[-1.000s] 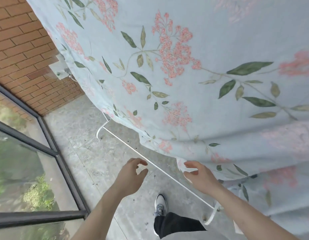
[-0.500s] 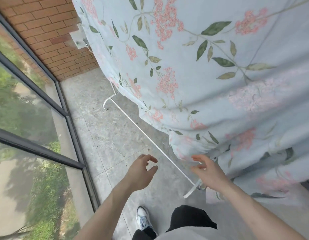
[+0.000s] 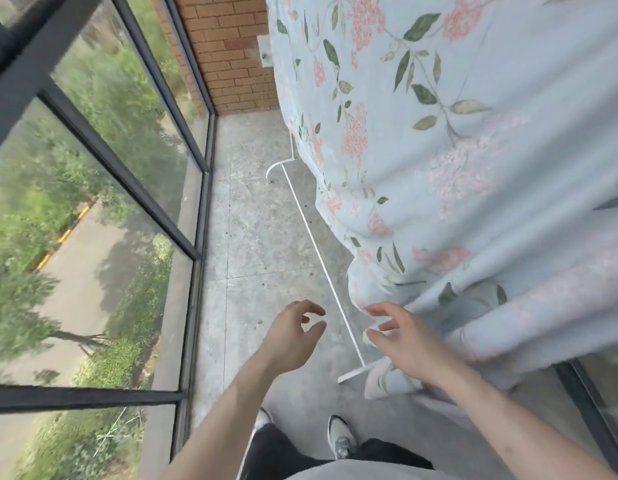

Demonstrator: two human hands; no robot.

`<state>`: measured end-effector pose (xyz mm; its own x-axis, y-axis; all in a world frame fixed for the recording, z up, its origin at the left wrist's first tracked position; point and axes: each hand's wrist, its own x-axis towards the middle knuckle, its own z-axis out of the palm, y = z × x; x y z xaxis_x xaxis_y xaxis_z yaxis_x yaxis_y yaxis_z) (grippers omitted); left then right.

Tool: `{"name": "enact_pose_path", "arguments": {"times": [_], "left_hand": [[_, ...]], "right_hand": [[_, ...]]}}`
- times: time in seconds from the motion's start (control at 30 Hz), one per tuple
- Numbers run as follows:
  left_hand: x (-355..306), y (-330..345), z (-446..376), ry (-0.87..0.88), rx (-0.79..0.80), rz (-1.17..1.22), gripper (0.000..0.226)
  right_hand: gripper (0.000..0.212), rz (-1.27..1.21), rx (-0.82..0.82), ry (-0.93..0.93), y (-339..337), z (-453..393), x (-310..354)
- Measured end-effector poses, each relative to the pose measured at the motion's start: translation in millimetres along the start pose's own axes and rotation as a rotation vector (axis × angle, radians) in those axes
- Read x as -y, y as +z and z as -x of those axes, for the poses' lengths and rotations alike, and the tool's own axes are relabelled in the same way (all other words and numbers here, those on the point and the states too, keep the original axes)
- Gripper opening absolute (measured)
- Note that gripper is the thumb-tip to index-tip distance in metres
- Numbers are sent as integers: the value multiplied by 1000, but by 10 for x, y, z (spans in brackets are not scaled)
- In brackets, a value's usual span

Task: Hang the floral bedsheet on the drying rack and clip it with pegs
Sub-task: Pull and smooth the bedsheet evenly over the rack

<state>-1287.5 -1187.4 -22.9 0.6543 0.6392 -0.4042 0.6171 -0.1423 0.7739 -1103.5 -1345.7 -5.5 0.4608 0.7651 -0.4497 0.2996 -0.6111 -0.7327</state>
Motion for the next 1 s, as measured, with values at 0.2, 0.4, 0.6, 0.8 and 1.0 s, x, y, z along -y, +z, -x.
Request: {"name": "enact_pose_path", "arguments": {"times": [0.2, 0.4, 0.6, 0.8, 1.0], "left_hand": [[-53, 355, 639, -23, -89, -20, 16], [-68, 538, 1204, -16, -186, -25, 15], [-43, 871, 1707, -38, -239, 5, 14], [-284, 1183, 2151, -44, -309, 3, 14], [-887, 1363, 2117, -13, -448, -9, 15]], "right_hand": [[34, 101, -6, -112, -225, 390, -366], [30, -27, -81, -240, -335, 793, -523], [29, -43, -76, -343, -506, 1170, -540], [28, -64, -58, -451, -772, 1528, -482], [30, -73, -37, -694, -1310, 1632, -344]]}}
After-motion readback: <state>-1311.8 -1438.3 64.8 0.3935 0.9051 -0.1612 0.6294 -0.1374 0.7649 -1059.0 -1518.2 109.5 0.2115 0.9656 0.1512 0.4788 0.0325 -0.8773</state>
